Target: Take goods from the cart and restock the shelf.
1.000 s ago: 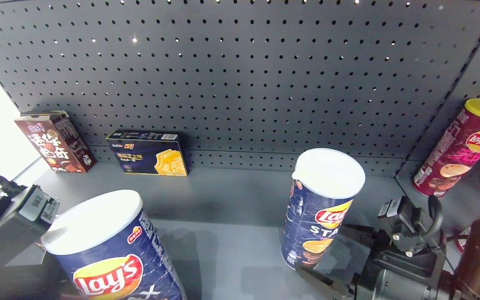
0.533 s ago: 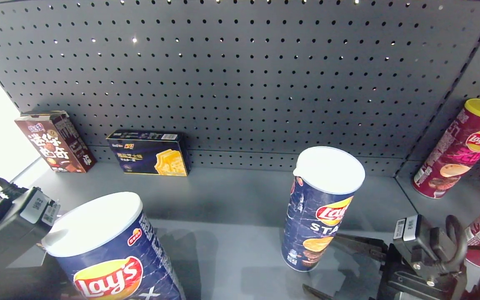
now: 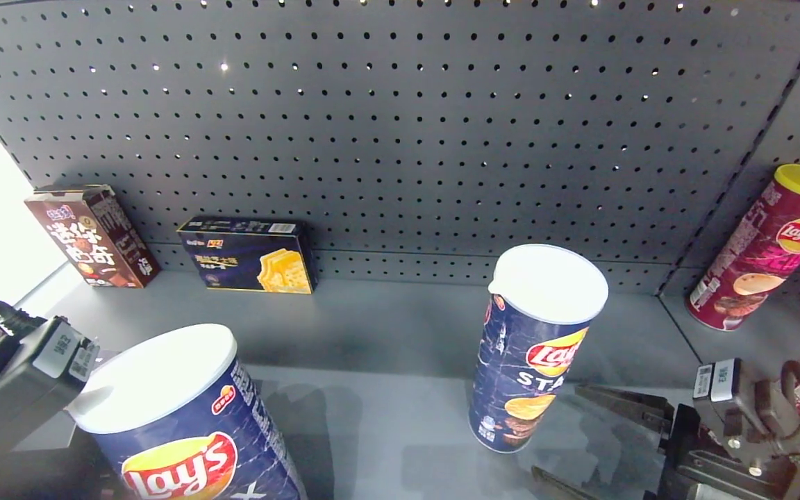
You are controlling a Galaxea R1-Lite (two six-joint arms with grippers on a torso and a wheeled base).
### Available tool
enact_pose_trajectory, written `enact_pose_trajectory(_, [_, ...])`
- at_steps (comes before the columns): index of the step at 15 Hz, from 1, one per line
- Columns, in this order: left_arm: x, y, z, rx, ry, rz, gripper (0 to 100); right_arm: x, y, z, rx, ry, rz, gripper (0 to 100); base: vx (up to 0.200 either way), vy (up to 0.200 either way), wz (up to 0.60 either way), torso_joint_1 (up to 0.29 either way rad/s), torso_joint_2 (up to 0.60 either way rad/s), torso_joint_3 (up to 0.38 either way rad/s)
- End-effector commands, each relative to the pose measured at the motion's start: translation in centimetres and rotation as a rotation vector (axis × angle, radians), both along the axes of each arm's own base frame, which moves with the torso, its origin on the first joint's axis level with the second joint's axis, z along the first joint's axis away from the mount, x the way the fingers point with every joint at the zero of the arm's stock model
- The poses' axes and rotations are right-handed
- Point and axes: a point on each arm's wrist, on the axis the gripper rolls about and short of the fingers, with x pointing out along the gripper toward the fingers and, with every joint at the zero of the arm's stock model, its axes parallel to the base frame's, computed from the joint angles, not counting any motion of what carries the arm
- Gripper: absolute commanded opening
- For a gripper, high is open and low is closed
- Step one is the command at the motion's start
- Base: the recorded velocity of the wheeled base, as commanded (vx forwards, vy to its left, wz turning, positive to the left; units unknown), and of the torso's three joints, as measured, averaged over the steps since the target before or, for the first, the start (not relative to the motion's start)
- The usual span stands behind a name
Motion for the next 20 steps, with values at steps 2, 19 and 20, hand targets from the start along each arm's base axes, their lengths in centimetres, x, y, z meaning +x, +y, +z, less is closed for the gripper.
enact_pose_trajectory(2, [0.0, 0.0, 0.0, 0.0, -0.003, -0.001, 0, 1.8, 0.4, 0.5, 0.012, -0.007, -0.006, 100, 0.0, 0.0, 0.0, 0.0, 0.0, 0.0])
enact_pose_trajectory(19, [-0.1, 0.2, -0.5, 0.007, 0.015, 0.008, 0, 2.0, 3.3, 0.0, -0.002, -0.001, 0.102, 100, 0.0, 0.0, 0.0, 0.0, 0.0, 0.0])
enact_pose_trajectory(20, [-0.1, 0.2, -0.6, 0.008, 0.018, 0.007, 0, 1.9, 3.4, 0.0, -0.002, -0.001, 0.109, 100, 0.0, 0.0, 0.0, 0.0, 0.0, 0.0])
